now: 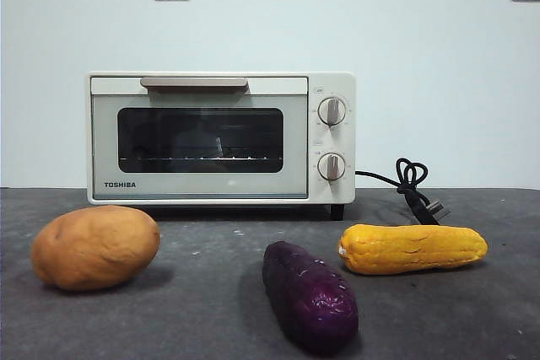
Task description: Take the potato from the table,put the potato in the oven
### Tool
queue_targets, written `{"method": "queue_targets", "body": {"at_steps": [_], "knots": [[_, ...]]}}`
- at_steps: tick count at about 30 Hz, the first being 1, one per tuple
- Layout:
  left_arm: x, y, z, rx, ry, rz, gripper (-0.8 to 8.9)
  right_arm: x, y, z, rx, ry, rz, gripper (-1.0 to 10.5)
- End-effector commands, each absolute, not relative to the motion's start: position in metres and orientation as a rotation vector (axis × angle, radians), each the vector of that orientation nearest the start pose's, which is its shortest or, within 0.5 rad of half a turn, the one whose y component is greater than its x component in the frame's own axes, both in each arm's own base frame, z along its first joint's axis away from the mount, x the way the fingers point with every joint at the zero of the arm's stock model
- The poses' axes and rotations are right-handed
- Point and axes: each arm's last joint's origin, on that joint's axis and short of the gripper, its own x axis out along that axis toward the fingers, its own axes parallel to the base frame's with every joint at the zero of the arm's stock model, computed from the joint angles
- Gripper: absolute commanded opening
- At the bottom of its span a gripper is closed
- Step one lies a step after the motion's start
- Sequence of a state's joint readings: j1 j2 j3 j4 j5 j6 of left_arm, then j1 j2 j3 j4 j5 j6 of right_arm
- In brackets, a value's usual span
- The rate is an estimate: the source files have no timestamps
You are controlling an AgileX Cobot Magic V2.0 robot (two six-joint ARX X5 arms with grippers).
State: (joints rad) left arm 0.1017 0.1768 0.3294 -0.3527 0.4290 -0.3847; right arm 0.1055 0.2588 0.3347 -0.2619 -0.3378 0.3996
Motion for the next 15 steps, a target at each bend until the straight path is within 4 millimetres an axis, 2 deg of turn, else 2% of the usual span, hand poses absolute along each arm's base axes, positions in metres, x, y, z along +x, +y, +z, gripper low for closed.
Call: {"method": "queue_targets", "body": {"at_steps": [1, 10, 15], "knots": [[0.087, -0.005, 0.251, -0.393, 0.261, -0.354, -0.07, 0.097, 0.022, 0.258, 0.317, 0.296, 0.491, -0.1], [0.087, -0.009, 0.311, -0.267, 0.336, -0.513, -0.07, 0.101, 0.028, 0.336, 0.114, 0.387, 0.705, -0.1], [0.08, -0.01, 0.333, -0.207, 0.361, -0.553, -0.07, 0.101, 0.028, 0.362, 0.033, 0.464, 0.758, -0.1]]}}
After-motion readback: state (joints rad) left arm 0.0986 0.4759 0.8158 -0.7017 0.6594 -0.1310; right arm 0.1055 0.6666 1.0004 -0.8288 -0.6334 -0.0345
